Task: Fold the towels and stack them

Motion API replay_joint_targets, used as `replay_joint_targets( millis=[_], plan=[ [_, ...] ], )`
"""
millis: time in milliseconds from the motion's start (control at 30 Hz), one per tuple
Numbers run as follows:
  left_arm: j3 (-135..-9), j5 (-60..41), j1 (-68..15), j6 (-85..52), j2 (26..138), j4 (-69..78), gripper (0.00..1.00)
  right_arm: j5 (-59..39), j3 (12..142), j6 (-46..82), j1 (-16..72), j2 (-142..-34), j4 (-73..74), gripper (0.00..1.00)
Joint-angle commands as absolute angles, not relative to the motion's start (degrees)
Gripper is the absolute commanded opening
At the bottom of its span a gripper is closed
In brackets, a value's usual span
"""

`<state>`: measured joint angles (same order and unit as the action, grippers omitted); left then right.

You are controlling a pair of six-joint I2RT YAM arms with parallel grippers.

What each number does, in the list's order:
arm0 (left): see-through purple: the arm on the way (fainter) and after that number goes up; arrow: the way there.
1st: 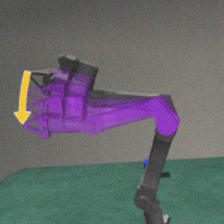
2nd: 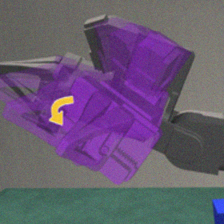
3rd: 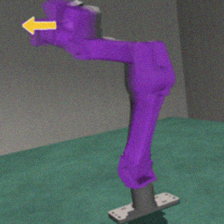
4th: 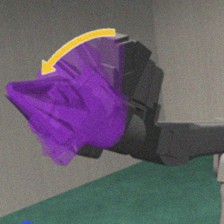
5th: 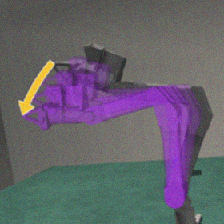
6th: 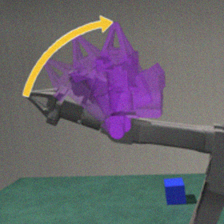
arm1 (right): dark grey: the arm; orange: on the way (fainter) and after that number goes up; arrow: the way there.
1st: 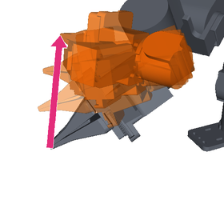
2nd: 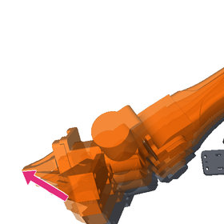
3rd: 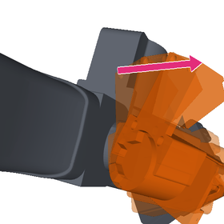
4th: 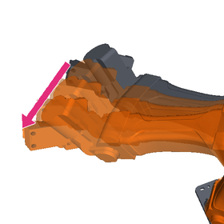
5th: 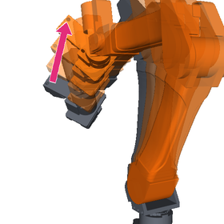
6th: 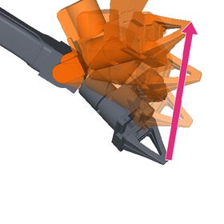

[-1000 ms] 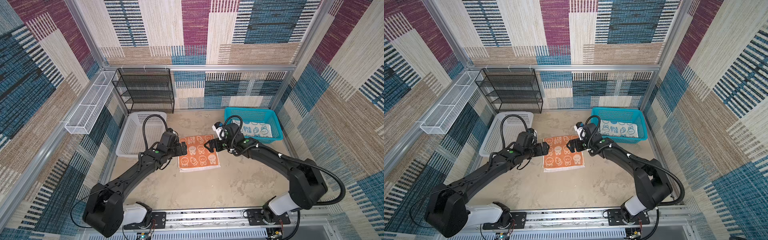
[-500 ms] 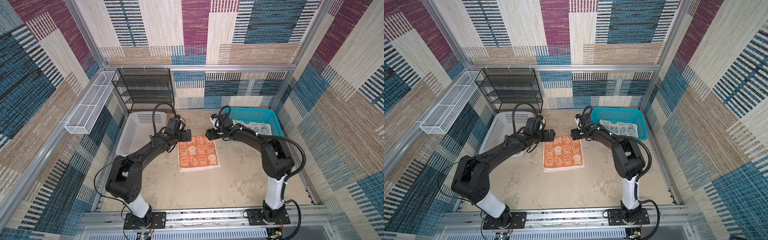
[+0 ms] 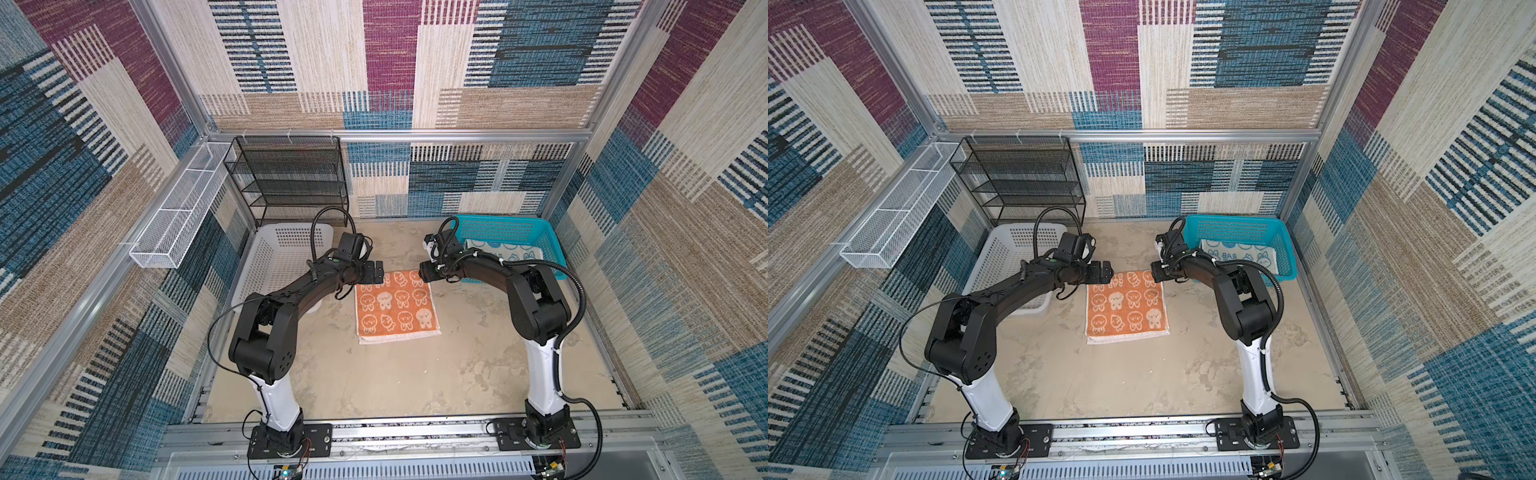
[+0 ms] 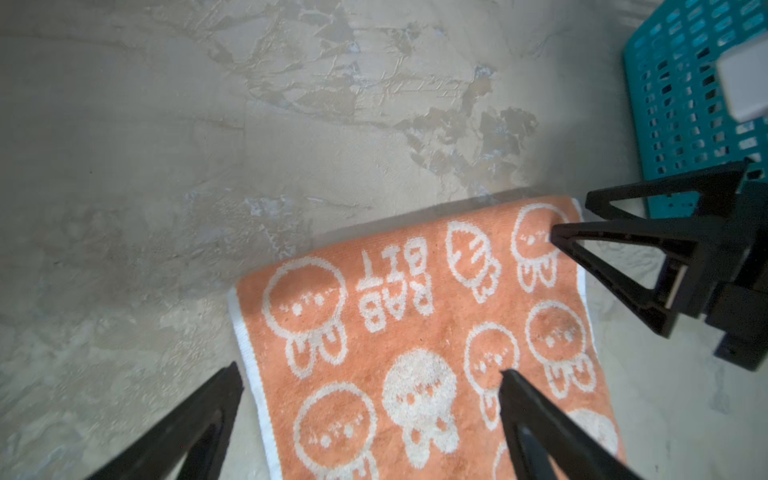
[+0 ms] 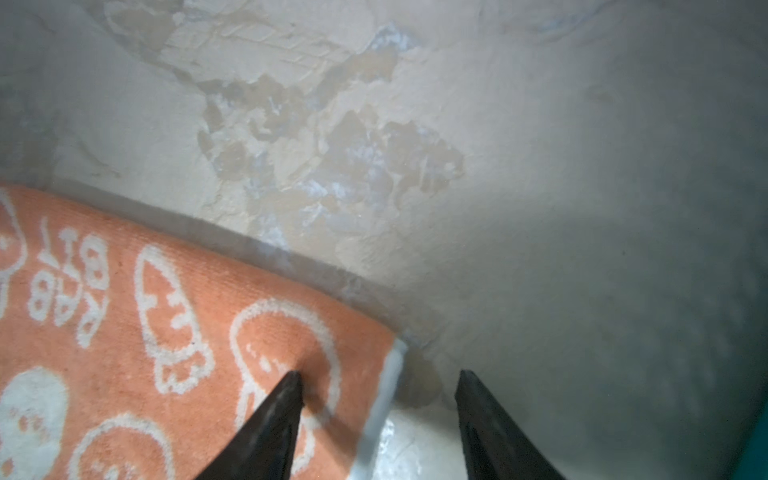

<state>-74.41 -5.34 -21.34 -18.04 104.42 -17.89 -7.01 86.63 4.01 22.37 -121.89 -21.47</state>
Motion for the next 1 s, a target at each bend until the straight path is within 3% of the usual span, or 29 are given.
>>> replay_joint_targets(
  millis=[0, 233, 633, 767, 967],
  plan=[
    [-75.3, -7.9, -21.2, -18.2, 105.4, -18.7, 0.99, -8.4, 87.6, 3.4, 22.2, -123.0, -20.2, 0.57],
    [-77.0, -8.9, -20.1, -17.6, 107.9, -20.2, 0.99, -10.9, 88.9, 4.0, 22.3, -125.2, -20.1, 0.49],
    [-80.1, -8.7, -16.4, -16.9, 112.7, -22.9, 0.99, -12.5, 88.9, 4.7, 22.2, -125.5, -20.0, 0.13],
    [-82.2, -8.8, -15.4, -16.2, 115.5, -23.7, 0.99, -12.1, 89.0, 4.3, 22.3, -125.5, -20.2, 0.09],
    [-84.9, -9.7, -14.5, -14.5, 118.9, -24.1, 0.88, -12.1, 89.0, 4.0, 22.2, -125.5, -20.3, 0.08]
  ],
)
